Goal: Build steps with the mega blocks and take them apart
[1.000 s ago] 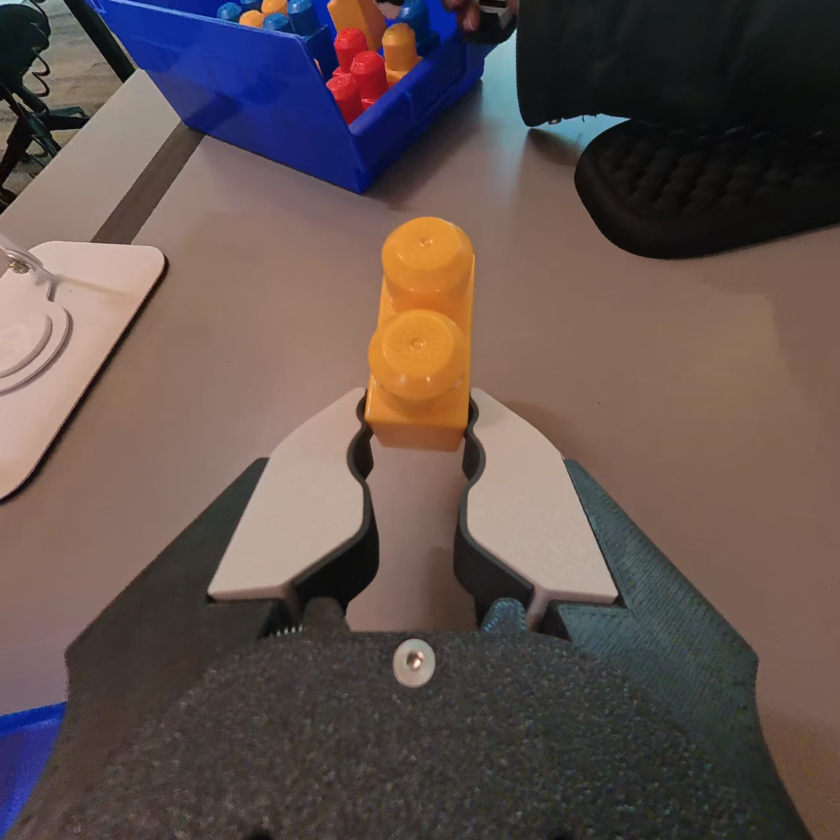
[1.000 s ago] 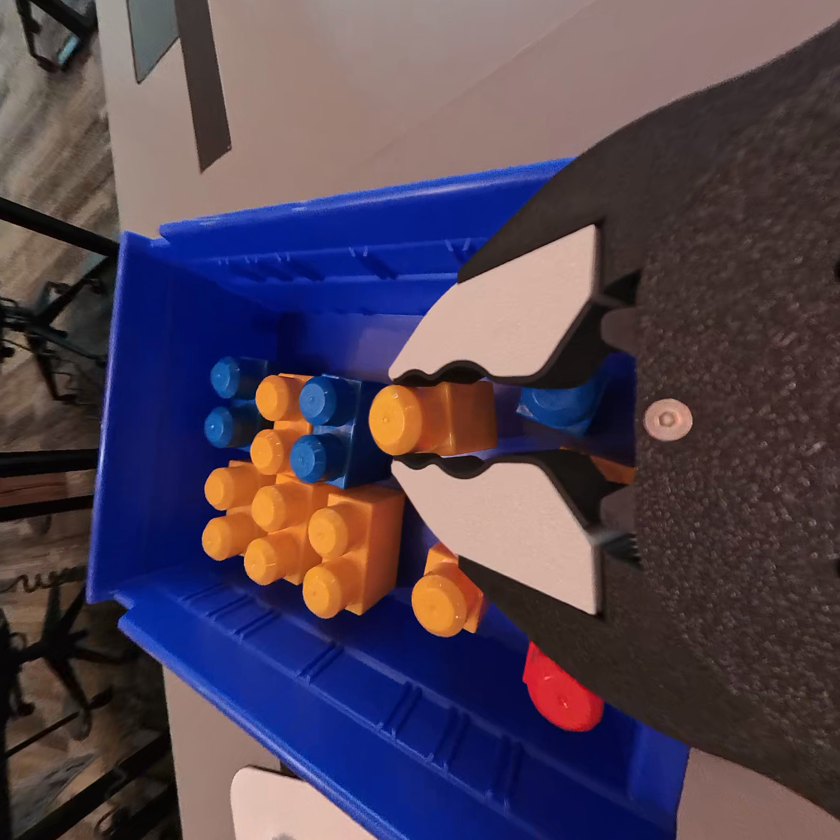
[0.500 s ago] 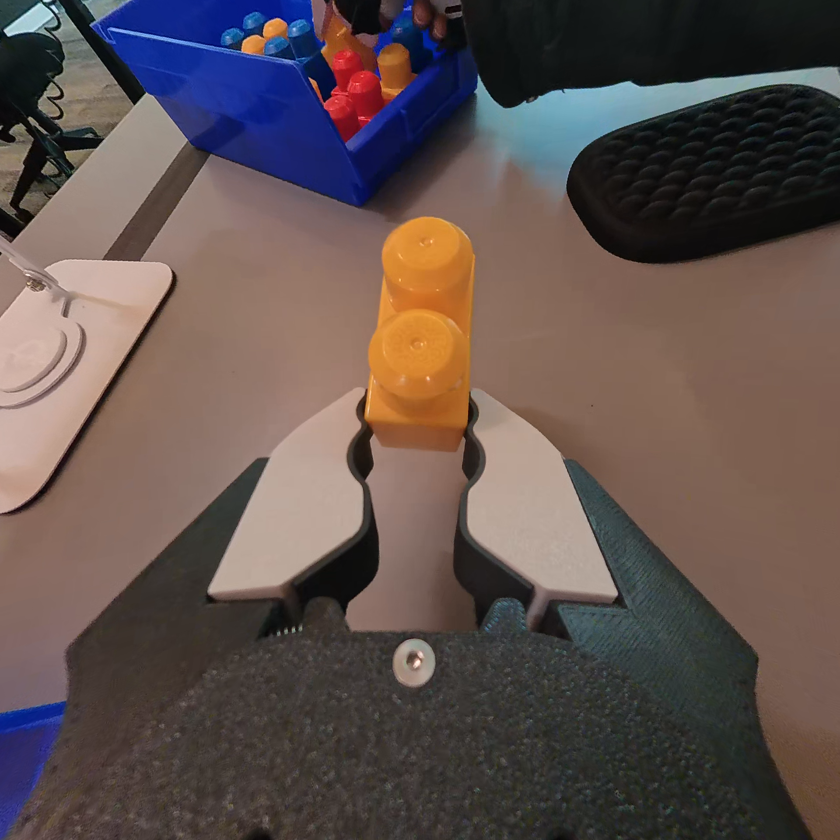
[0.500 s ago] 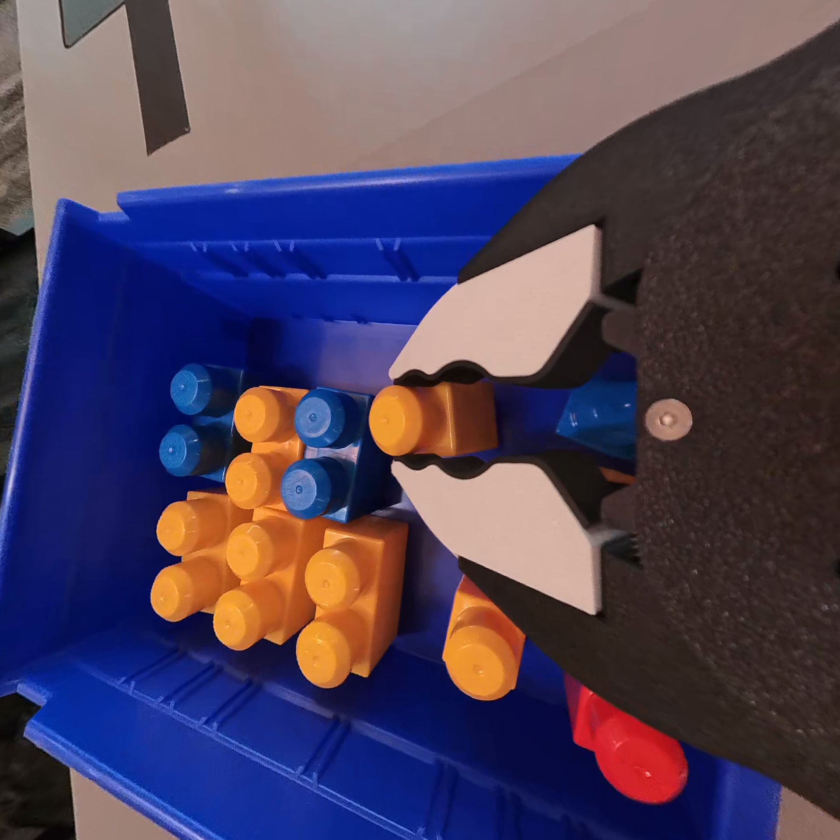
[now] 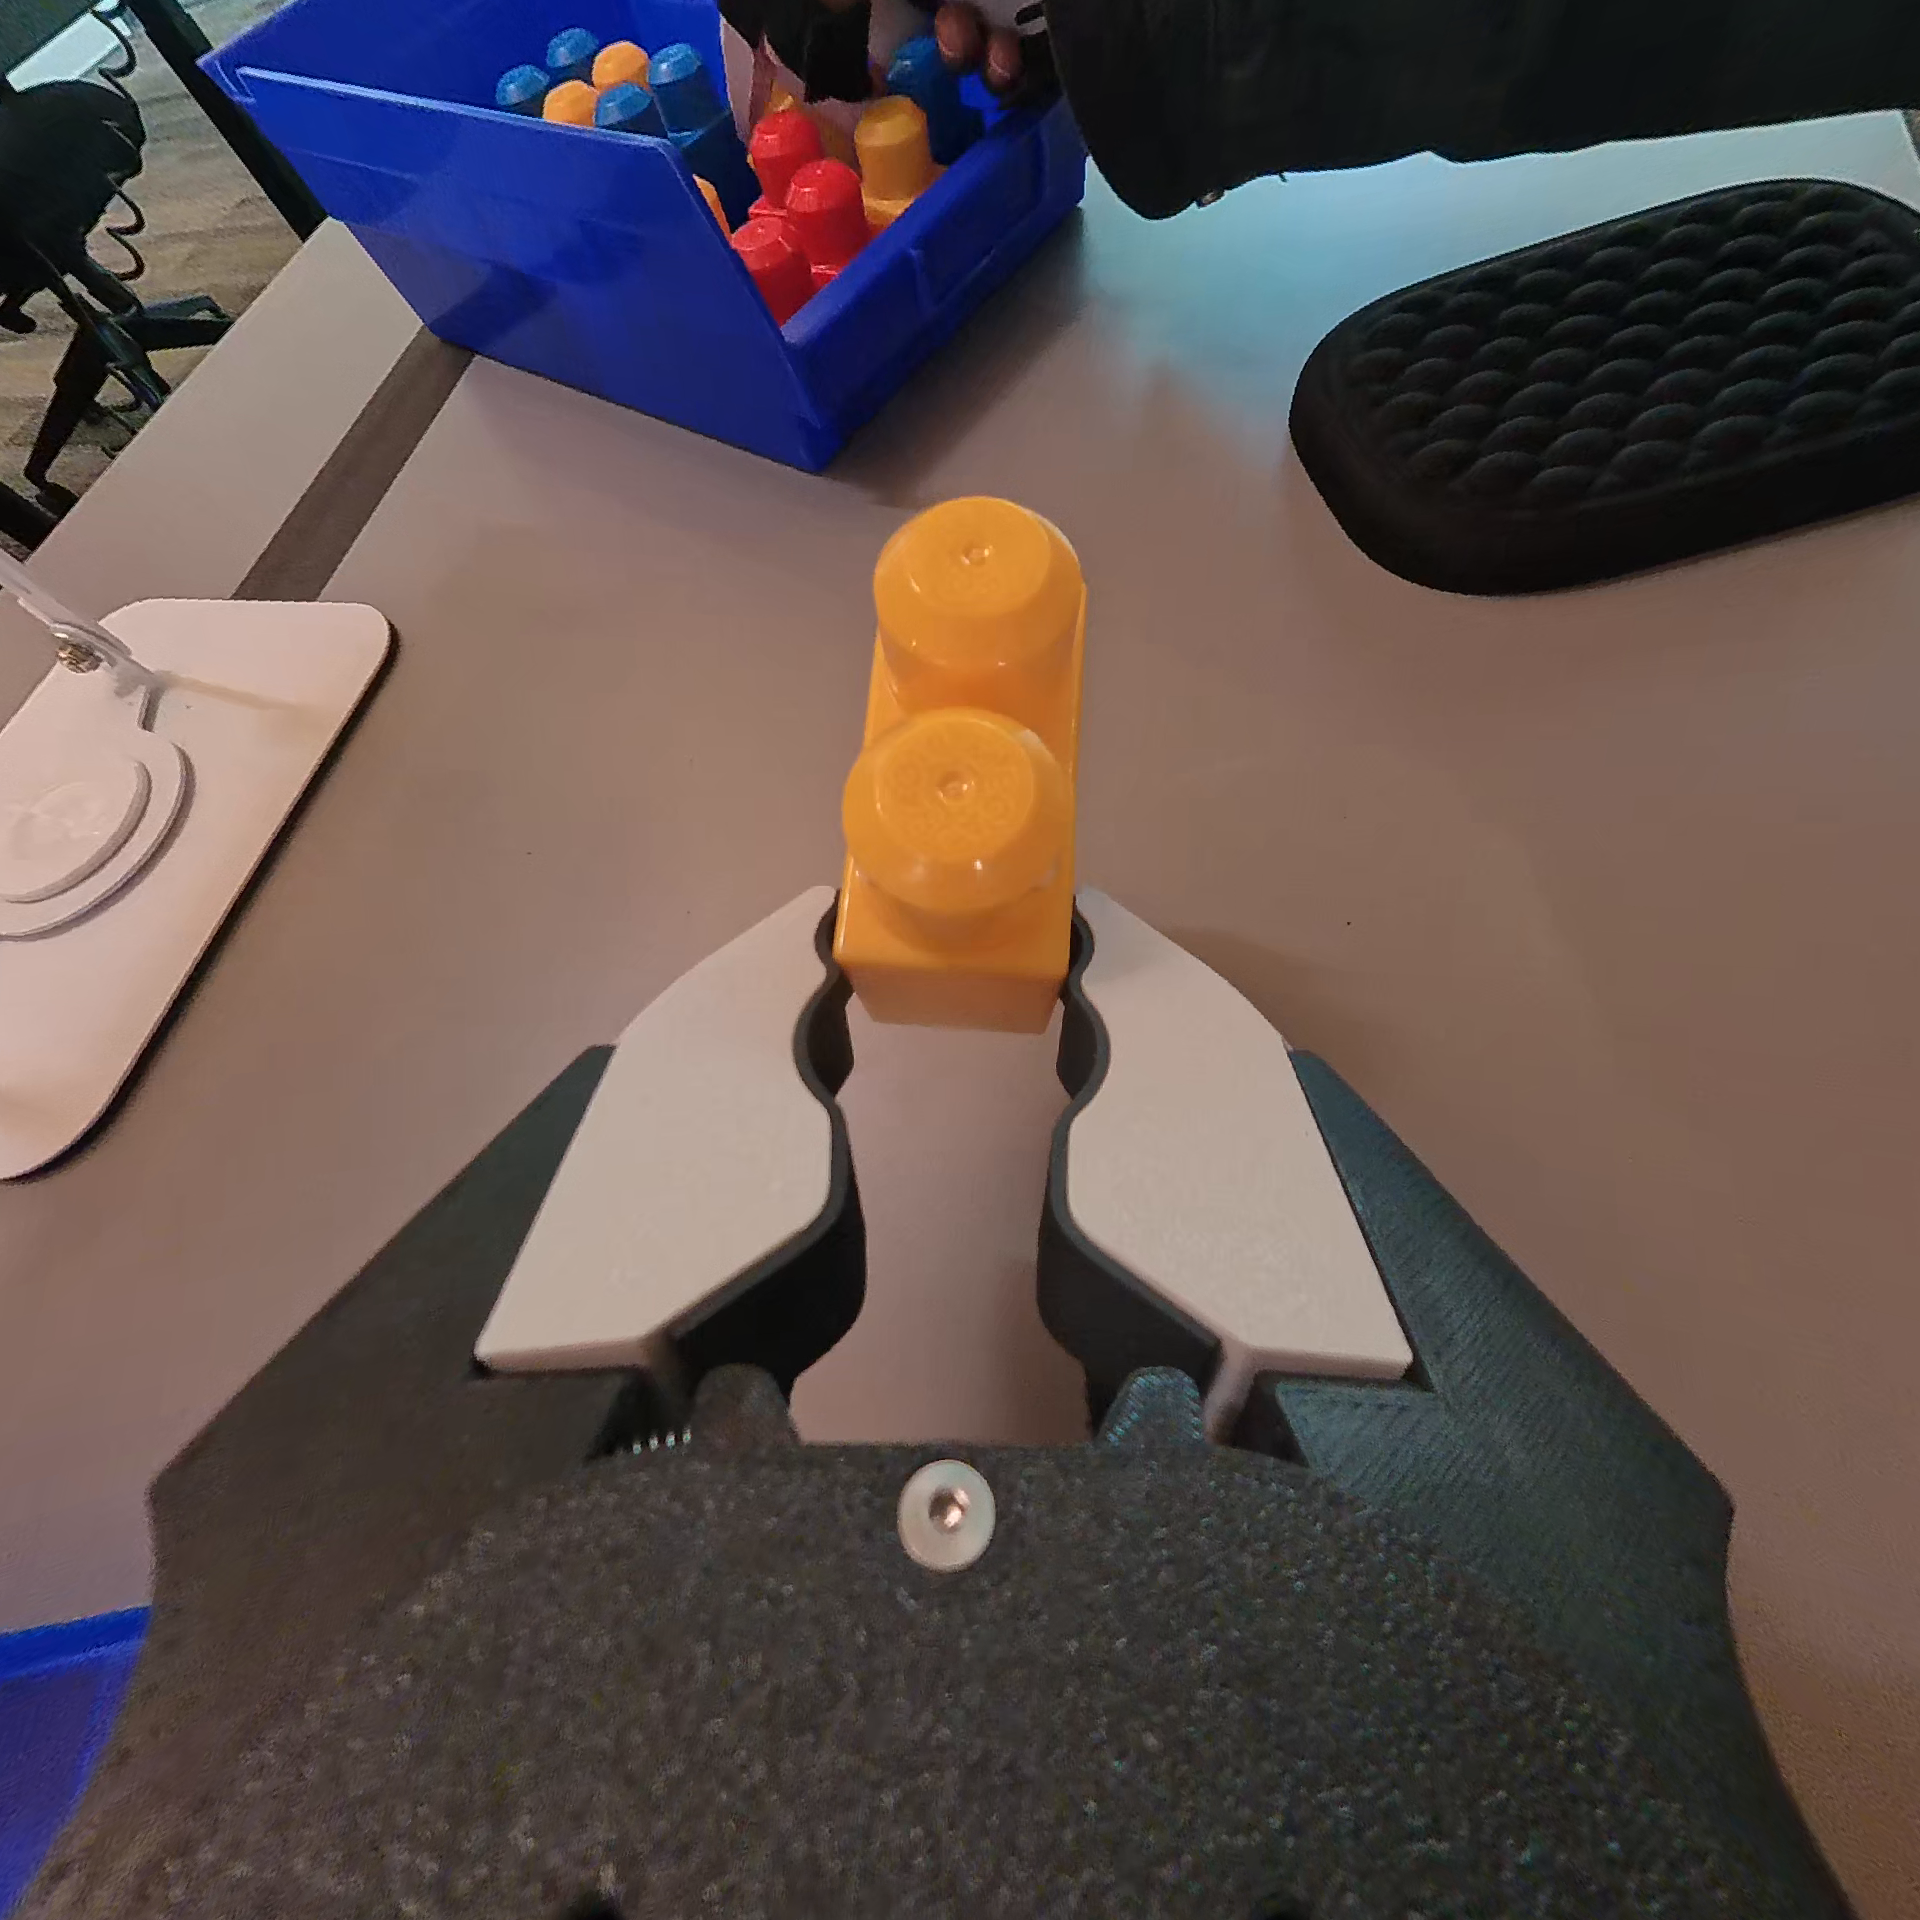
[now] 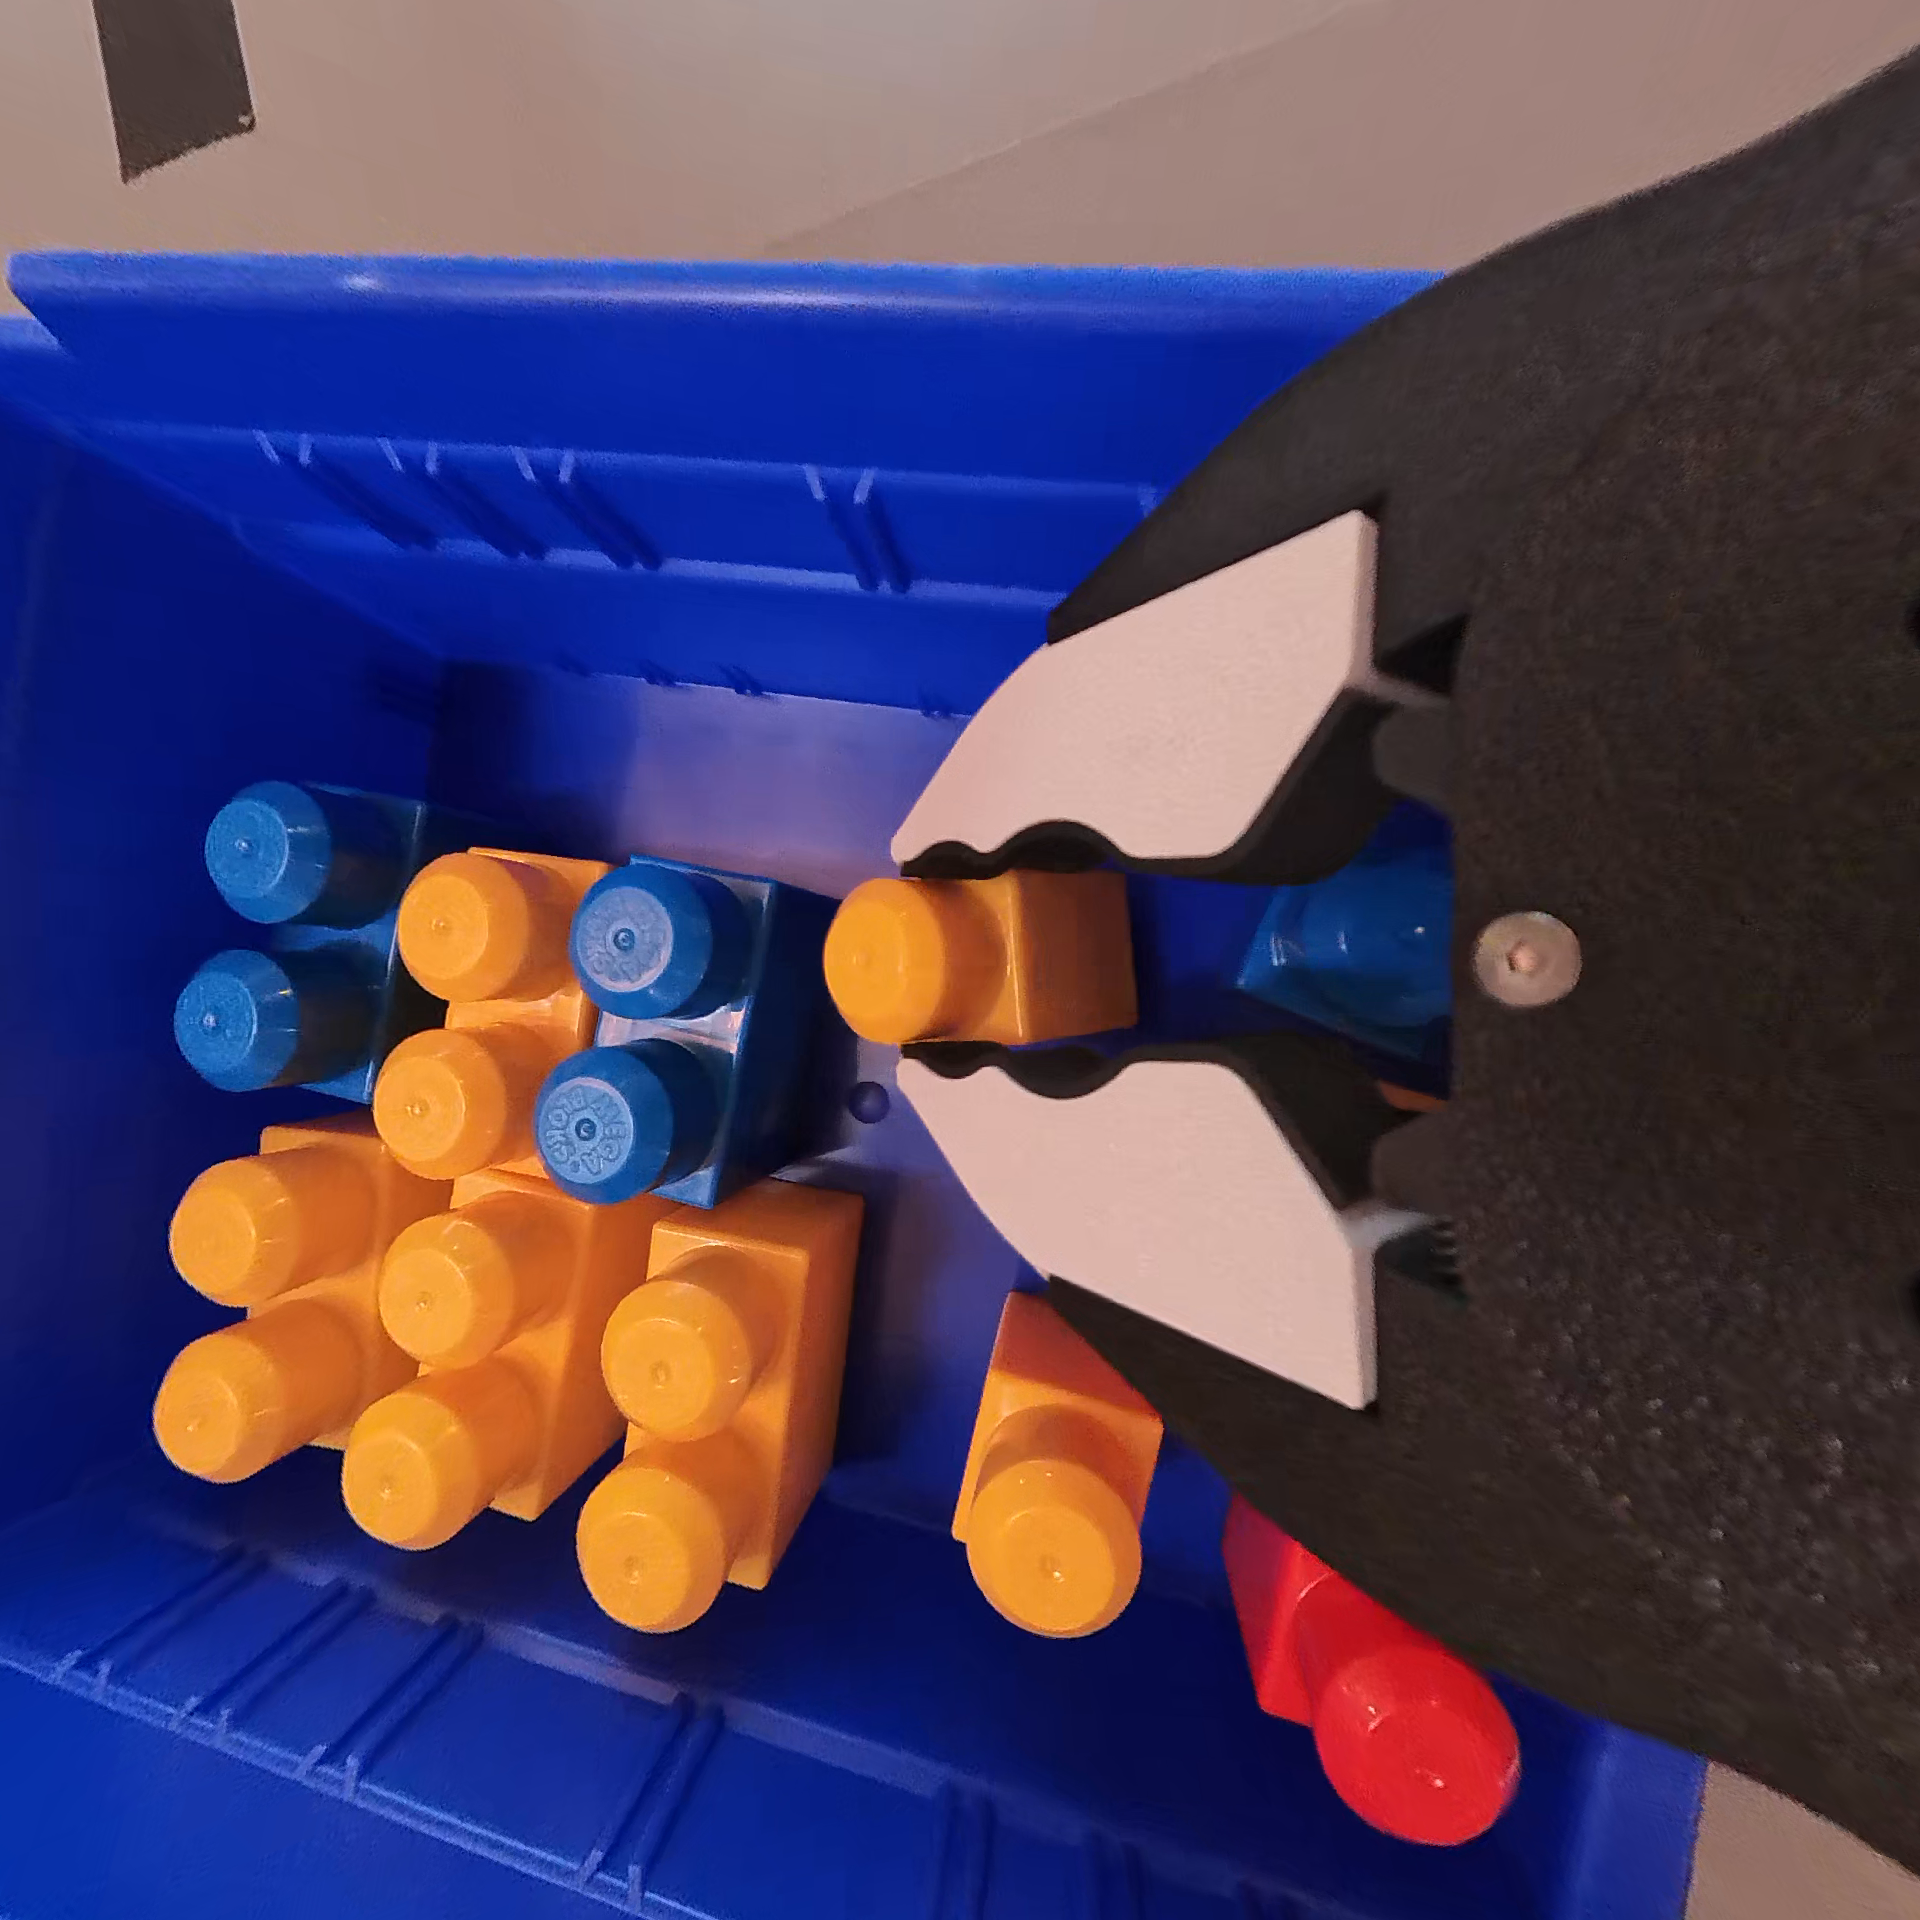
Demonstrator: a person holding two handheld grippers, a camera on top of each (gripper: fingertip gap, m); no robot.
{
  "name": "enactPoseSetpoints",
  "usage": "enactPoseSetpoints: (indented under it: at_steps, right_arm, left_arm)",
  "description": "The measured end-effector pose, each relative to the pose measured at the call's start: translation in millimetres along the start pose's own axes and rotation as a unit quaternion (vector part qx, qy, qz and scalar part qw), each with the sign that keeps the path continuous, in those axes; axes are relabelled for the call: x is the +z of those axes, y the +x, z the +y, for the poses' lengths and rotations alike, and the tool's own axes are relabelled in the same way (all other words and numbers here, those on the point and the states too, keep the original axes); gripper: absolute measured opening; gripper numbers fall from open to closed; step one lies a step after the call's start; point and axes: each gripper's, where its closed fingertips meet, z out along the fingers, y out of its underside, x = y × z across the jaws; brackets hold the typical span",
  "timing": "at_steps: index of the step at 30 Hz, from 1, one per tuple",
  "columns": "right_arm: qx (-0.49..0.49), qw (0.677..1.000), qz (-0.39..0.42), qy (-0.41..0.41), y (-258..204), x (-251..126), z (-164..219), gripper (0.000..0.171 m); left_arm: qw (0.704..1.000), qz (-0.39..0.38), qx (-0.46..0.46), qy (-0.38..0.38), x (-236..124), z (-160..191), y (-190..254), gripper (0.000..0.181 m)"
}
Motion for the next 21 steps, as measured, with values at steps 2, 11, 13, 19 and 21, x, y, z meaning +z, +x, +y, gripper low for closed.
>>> enactPoseSetpoints:
  at_steps: [2, 11, 13, 19, 21]
  right_arm:
    - [-0.003, 1.0, -0.003, -0.011, -1, 1, 4, 0.03]
    - [-0.023, 0.999, -0.003, -0.027, -3, -2, 8, 0.032]
    - [-0.028, 0.999, -0.001, -0.024, -2, -3, 5, 0.034]
    - [-0.051, 0.998, -0.01, -0.03, 2, -12, -18, 0.036]
    - [-0.075, 0.996, -0.009, -0.052, 5, -14, -24, 0.038]
  left_arm:
    - [1.0, 0.0, 0.0, 0.0, 0, 0, 0, 0.038]
    - [1.0, 0.0, -0.001, -0.001, 0, 0, 0, 0.038]
    - [1.0, 0.0, -0.002, -0.002, 0, 1, 0, 0.038]
    - [1.0, 0.001, -0.003, -0.004, 0, 2, 0, 0.038]
    - [1.0, 0.002, -0.003, -0.006, 0, 3, 0, 0.038]
